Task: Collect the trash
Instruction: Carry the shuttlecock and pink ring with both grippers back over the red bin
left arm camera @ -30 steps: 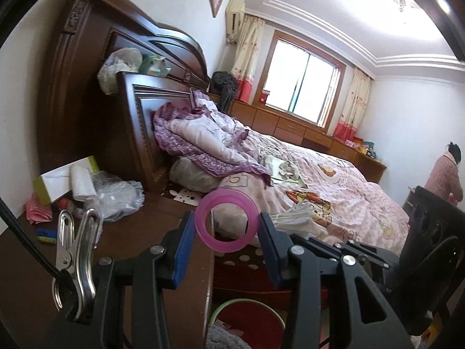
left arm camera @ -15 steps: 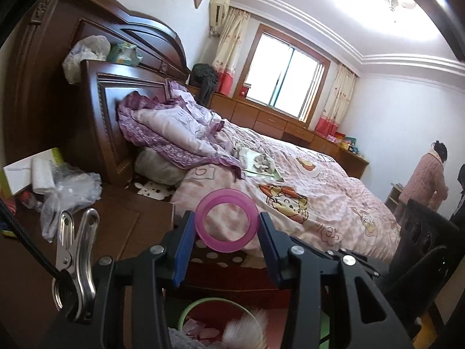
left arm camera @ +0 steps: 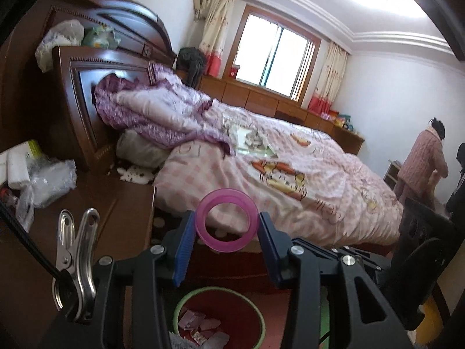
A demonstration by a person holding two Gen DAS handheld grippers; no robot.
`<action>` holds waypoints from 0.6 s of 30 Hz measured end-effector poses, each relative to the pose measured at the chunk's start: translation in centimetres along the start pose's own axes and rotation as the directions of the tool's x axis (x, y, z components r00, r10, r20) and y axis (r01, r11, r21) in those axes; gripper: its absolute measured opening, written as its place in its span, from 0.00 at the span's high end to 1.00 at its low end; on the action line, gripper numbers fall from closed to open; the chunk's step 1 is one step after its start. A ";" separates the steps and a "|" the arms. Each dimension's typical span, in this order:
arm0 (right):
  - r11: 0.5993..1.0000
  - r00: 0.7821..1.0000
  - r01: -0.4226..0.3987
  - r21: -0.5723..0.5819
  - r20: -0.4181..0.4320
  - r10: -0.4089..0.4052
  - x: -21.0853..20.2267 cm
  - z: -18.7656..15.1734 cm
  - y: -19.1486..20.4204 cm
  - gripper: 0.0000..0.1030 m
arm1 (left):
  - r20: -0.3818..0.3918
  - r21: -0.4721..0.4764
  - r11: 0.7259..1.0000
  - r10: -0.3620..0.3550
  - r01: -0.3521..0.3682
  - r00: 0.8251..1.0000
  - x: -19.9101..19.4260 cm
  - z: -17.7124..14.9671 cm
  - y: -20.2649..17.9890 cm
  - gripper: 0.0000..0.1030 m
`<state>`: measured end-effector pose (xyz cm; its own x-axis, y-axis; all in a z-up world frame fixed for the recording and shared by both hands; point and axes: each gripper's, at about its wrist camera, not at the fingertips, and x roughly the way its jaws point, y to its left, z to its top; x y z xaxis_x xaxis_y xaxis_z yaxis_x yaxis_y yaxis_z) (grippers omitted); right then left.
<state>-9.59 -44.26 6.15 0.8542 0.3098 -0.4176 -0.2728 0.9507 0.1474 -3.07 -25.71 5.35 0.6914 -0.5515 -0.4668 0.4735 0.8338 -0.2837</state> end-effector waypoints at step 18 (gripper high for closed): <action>0.971 0.988 -0.026 0.238 -0.140 0.061 3.7 -10.0 -8.9 0.97 | -0.306 0.096 0.995 0.032 -0.003 0.952 10.9 -6.6 -3.4 0.56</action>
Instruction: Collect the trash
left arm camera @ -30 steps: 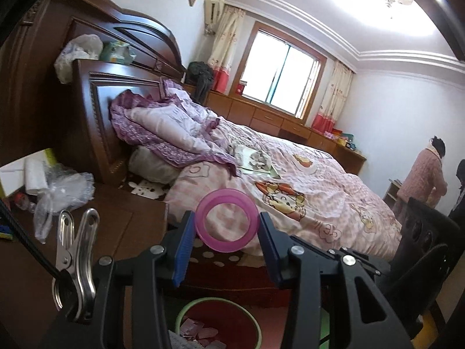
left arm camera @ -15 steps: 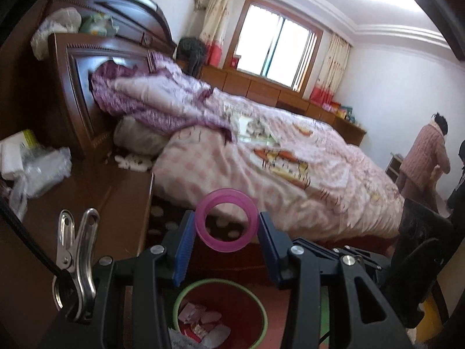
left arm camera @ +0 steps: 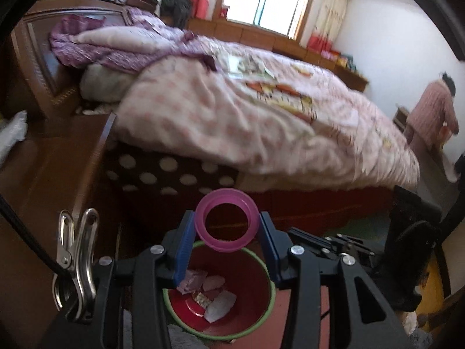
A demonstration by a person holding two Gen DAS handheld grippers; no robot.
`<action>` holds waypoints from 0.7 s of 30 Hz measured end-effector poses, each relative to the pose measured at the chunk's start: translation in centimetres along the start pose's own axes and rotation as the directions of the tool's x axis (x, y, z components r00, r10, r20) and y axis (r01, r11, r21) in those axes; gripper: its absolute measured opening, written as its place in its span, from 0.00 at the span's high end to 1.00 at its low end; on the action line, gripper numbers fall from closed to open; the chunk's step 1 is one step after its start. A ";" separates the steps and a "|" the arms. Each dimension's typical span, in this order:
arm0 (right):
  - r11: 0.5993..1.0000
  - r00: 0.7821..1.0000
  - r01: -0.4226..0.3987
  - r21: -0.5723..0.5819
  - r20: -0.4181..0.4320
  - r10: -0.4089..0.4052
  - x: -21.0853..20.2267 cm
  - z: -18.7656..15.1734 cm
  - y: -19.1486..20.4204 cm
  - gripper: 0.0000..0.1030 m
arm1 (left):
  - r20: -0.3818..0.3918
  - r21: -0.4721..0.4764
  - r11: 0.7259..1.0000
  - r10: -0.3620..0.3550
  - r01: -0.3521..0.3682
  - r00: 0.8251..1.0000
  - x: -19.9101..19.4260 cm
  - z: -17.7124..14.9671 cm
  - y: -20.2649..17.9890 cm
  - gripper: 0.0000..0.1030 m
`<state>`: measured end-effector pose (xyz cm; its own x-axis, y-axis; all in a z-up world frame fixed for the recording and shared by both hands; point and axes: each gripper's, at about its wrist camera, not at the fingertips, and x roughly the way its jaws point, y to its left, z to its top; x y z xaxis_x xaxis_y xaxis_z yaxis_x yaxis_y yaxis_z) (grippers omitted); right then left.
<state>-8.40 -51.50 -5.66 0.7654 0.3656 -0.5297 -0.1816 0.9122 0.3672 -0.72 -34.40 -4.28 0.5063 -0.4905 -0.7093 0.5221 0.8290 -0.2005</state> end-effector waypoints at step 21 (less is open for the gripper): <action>0.979 0.986 0.013 0.204 -0.168 0.022 5.0 -8.2 -10.2 0.97 | -0.307 -0.038 0.997 0.054 -0.069 0.950 11.1 -3.5 -1.5 0.56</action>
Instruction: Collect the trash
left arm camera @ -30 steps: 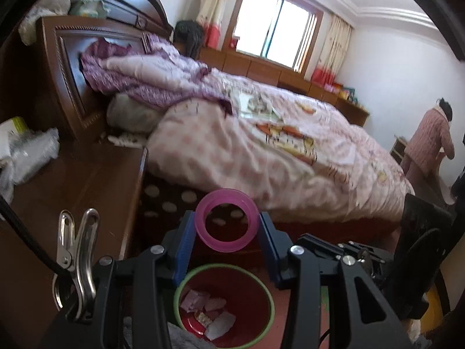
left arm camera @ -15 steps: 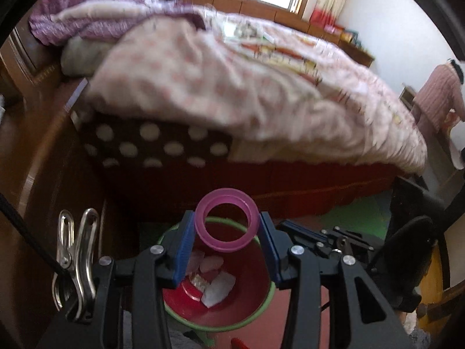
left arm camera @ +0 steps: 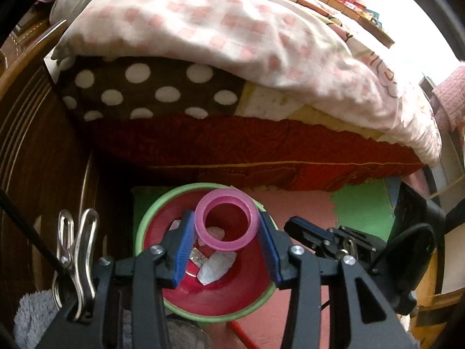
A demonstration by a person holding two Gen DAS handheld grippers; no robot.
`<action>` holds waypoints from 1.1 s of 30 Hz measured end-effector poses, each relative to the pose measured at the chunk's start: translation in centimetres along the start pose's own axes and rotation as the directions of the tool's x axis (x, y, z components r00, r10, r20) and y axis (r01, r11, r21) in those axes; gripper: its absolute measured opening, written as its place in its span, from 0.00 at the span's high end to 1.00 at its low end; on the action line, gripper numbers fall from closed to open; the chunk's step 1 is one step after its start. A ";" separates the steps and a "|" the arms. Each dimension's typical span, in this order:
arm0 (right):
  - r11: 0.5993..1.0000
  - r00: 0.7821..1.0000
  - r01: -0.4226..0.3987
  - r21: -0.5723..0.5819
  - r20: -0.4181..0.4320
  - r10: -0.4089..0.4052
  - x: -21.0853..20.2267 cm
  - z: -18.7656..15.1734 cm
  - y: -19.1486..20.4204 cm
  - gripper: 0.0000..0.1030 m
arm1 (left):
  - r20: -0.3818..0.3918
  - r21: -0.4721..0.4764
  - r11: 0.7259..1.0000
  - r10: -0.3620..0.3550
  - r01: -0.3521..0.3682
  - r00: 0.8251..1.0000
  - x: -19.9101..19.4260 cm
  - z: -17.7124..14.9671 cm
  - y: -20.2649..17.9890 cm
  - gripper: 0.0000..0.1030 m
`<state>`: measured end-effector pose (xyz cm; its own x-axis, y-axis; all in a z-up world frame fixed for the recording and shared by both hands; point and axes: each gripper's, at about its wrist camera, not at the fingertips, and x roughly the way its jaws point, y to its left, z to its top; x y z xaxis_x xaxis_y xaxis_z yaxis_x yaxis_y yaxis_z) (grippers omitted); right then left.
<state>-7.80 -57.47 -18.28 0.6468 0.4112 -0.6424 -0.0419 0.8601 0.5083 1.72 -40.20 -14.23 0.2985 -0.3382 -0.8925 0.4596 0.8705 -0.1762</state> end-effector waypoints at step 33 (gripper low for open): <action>0.924 0.900 0.185 -0.335 -0.320 -0.297 11.0 -23.6 -5.2 0.41 | -0.003 -0.070 0.996 -0.053 0.052 0.999 -1.4 3.7 -2.1 0.38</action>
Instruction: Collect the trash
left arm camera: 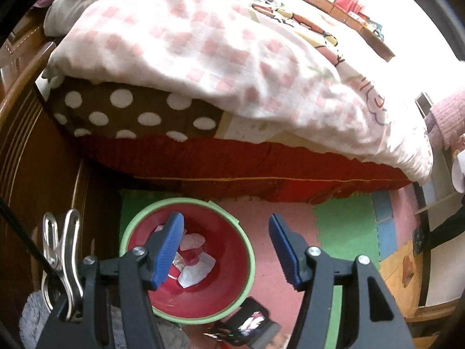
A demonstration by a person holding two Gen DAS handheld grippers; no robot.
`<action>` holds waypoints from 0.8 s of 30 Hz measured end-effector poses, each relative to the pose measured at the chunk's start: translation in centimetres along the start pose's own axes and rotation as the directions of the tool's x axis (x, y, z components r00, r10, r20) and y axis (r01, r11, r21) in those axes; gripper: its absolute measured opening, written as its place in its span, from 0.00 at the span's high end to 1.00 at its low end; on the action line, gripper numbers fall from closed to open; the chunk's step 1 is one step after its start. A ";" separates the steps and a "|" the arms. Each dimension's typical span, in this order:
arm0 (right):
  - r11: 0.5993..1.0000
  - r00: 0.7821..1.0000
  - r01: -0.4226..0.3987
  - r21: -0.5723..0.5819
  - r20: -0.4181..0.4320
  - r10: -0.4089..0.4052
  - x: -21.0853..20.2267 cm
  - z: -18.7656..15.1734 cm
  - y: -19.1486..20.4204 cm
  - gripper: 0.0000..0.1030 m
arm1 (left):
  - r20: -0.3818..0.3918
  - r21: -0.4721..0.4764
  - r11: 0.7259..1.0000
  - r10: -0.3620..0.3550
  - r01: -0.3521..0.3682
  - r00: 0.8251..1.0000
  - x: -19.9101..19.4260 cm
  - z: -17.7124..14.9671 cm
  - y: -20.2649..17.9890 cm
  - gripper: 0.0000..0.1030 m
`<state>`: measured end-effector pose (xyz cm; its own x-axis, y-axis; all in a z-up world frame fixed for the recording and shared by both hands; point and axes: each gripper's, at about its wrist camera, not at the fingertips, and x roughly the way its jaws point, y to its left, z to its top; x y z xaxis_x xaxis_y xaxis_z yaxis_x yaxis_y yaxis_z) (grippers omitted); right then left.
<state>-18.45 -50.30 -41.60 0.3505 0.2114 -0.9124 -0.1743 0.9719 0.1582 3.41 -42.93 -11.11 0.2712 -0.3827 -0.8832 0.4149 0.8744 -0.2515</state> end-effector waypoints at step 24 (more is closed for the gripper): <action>0.980 0.980 0.198 -0.003 -0.027 -0.198 6.5 -0.7 2.7 0.97 | -0.018 -0.021 0.999 -0.035 0.035 0.999 0.0 -1.5 0.6 0.38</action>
<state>-17.31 -46.40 -47.35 0.3533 0.0118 -0.9354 -0.1039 0.9942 -0.0267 2.36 -41.93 -11.91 0.2409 -0.4075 -0.8809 0.4059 0.8667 -0.2900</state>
